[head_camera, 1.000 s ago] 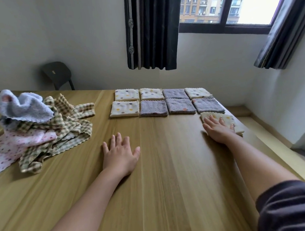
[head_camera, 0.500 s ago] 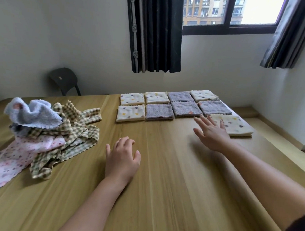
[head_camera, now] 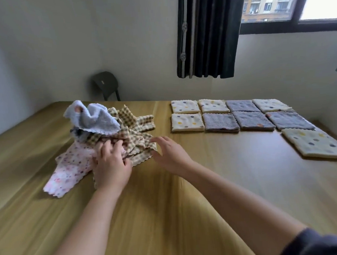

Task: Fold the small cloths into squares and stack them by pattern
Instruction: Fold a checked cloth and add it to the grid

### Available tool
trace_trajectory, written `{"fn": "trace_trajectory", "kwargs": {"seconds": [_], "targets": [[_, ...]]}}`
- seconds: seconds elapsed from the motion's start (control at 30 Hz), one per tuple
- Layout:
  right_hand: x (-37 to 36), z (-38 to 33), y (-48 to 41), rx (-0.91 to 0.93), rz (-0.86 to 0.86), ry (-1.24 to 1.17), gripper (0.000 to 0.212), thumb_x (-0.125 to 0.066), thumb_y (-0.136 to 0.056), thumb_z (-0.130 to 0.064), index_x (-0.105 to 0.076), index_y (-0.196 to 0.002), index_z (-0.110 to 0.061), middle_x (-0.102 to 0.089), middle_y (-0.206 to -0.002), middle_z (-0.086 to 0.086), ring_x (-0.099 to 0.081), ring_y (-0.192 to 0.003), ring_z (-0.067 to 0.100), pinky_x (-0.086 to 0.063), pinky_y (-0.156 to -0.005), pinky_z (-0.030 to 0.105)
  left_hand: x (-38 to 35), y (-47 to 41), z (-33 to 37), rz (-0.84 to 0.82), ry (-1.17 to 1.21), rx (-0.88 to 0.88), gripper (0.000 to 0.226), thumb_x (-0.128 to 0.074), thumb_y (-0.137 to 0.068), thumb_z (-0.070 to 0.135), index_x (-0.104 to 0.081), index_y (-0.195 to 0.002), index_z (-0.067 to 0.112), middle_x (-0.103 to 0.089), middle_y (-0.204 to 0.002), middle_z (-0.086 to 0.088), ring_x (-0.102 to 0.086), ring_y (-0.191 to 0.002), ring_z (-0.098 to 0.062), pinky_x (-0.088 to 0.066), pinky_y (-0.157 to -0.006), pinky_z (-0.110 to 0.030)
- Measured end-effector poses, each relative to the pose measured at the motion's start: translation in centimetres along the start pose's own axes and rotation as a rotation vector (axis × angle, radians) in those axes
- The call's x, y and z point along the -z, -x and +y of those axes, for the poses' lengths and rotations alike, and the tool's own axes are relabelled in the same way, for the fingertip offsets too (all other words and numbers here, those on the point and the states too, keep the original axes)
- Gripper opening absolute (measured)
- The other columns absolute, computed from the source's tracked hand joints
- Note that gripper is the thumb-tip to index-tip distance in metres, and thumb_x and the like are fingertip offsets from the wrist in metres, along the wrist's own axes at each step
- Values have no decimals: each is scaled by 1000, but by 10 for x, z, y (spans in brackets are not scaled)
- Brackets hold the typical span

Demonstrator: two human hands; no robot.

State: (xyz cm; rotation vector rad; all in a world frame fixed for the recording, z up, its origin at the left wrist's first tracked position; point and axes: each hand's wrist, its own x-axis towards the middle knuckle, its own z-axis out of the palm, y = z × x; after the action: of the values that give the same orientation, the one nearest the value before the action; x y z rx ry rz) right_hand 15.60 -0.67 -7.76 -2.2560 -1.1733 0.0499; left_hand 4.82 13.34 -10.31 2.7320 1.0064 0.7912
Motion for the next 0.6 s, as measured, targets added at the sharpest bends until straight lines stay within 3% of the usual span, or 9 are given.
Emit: {"fn": "trace_trajectory", "kwargs": {"seconds": [0.13,0.23,0.33,0.4,0.47,0.6], "targets": [[-25,-40,-52,-131,129,-312,48,-48,-97,-27,-37,-143,-18,-52,-138,2,-50,-123,19,-44,-99,36,-7,1,-7,-52,-3,19,31,-61,-82,24,-58,-113,24,-50,-126,-7,-39,-125,-30,-29,-106,-54],[-33,-52,-91,-305,163,-532,56,-47,-98,-26,-27,-149,-16,-55,-133,3,-53,-120,20,-46,-96,37,-9,-2,-9,-18,-4,7,35,-63,-84,25,-55,-117,24,-37,-148,-5,-27,-139,-28,-19,-111,-60],[-36,-52,-119,-404,196,-589,33,-47,-97,-22,-57,-127,-10,-63,-103,2,-59,-106,20,-42,-78,26,-11,-6,-9,-9,-43,-86,51,-59,-89,24,-40,-136,25,-17,-160,7,-8,-148,-22,-5,-113,-64],[-38,-49,-128,-418,239,-600,26,-48,-97,-20,-66,-113,-10,-60,-94,-1,-59,-100,18,-42,-77,25,-11,-7,-7,-39,-44,-88,60,-51,-94,22,-24,-147,22,-27,-156,8,-8,-148,-20,-2,-114,-64],[-40,-45,-132,-429,276,-654,23,-49,-96,-19,-66,-110,-12,-64,-99,-1,-60,-99,18,-46,-81,27,-11,-7,-5,-65,-35,-61,61,-46,-96,24,-17,-149,20,-41,-149,6,-14,-147,-21,-2,-114,-63],[-39,-39,-128,-430,307,-949,14,-47,-97,-18,-58,-101,-11,-67,-101,7,-67,-93,21,-56,-84,38,-11,-6,-6,-107,-104,-59,65,-40,-96,34,-6,-152,33,-40,-145,8,-29,-139,-24,-7,-111,-63]]}}
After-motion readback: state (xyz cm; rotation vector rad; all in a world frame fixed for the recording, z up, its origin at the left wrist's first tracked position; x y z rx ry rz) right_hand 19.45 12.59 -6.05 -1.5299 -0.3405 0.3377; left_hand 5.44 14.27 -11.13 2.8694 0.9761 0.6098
